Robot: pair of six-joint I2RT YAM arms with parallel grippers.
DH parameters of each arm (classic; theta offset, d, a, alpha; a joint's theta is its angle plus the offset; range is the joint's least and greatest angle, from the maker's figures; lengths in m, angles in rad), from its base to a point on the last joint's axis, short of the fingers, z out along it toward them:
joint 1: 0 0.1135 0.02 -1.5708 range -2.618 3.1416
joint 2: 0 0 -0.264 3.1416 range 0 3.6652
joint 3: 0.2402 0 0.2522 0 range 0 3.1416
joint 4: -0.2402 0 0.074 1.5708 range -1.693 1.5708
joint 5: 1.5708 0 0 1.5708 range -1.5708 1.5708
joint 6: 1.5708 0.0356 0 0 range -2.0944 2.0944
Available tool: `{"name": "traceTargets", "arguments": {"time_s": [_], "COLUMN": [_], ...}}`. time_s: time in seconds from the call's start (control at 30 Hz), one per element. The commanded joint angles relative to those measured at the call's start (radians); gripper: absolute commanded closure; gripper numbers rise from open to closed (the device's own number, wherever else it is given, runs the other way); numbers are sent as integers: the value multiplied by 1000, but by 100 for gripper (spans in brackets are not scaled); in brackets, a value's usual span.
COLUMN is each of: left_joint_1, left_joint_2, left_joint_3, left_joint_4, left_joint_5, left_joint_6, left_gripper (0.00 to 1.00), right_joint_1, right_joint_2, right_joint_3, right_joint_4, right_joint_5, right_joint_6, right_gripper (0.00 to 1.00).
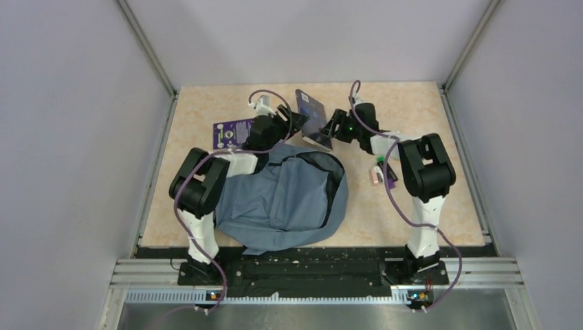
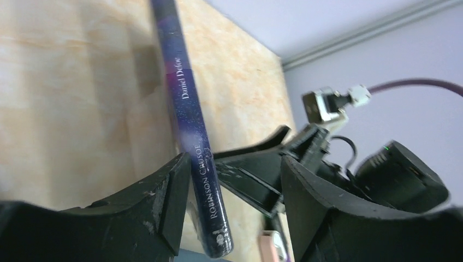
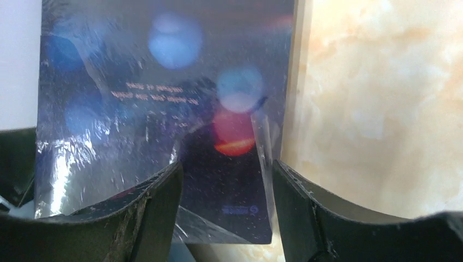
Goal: Pack the student bag
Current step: Pick up the book from the center of the board.
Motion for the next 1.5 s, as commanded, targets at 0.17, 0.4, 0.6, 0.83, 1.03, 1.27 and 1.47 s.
{"name": "traceTargets", "arguments": {"time_s": [0.17, 0.4, 0.6, 0.83, 1.03, 1.27, 1.47], "left_joint_1": [-223, -235, -236, -215, -152, -108, -60], "left_joint_2": [-152, -286, -447, -534, -402, -208, -101], "left_joint_3": [-30, -190, -185, -57, 92, 294, 393], "left_joint_4": [145, 17, -311, -628, -727, -789, -822], "left_joint_5": [370, 259, 113, -23, -91, -187, -208], "left_joint_6": [-93, -19, 220, 378, 338, 361, 379], "left_gripper": [37, 36, 27, 14, 11, 8, 5], "right_joint_1": [97, 97, 97, 97, 97, 97, 100], "right_joint_2": [10, -23, -43, -38, -38, -24, -17], "right_joint_3": [-40, -89, -113, -82, -72, -60, -49], "right_joint_4": [-36, -43, -6, -11, -5, 13, 14], "right_joint_5": [-398, -390, -333, -300, -303, -323, -330], "right_joint_6": [-167, -212, -187, -206, -211, -210, -217], "right_gripper": [34, 34, 33, 32, 32, 32, 32]}}
